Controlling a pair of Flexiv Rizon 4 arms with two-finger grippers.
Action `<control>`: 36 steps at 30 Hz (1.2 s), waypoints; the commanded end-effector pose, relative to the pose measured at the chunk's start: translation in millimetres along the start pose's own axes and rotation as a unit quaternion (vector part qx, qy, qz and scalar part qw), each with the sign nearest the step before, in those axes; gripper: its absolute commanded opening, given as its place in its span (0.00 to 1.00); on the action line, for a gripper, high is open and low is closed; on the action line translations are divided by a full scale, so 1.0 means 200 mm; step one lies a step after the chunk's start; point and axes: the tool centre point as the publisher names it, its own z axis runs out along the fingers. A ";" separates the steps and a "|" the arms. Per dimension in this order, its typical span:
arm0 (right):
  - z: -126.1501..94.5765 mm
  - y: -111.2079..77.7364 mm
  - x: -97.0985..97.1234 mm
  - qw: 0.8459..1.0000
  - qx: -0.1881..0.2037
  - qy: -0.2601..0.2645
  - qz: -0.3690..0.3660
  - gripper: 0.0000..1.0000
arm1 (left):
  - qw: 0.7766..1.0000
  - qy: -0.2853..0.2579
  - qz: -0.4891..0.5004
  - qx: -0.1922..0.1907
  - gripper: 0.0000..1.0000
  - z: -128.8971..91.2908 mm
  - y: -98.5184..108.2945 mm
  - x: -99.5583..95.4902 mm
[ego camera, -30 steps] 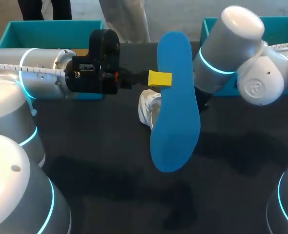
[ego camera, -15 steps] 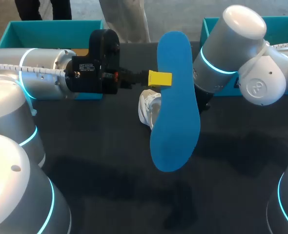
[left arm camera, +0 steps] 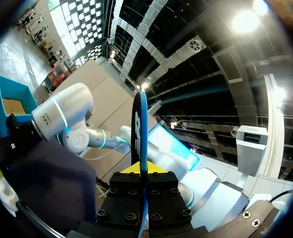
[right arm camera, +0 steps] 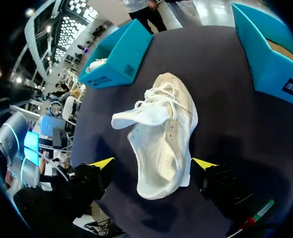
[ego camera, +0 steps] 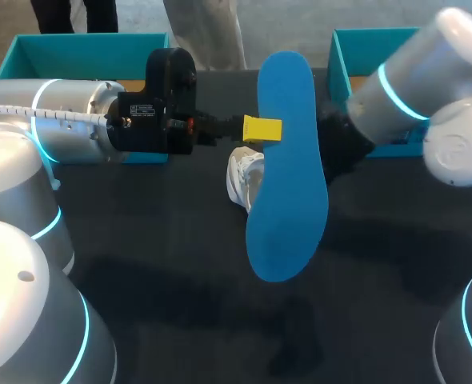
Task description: Take the shoe out of the shoebox, open the shoe tongue, remove and reinsert the insole, then place the shoe into the shoebox
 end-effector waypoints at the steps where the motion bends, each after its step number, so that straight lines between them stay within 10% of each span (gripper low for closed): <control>1: -0.07 -0.04 -0.02 0.999 -0.023 0.035 0.000 1.00 | 1.000 -0.001 0.000 0.001 0.00 0.00 0.01 0.00; 23: -0.37 0.11 0.10 0.973 -0.094 0.208 -0.033 1.00 | 1.000 -0.001 0.000 0.001 0.00 0.00 0.01 0.00; 36: -0.40 0.16 0.15 0.973 -0.057 0.220 -0.027 1.00 | 1.000 -0.001 0.000 0.001 0.00 0.00 0.01 0.00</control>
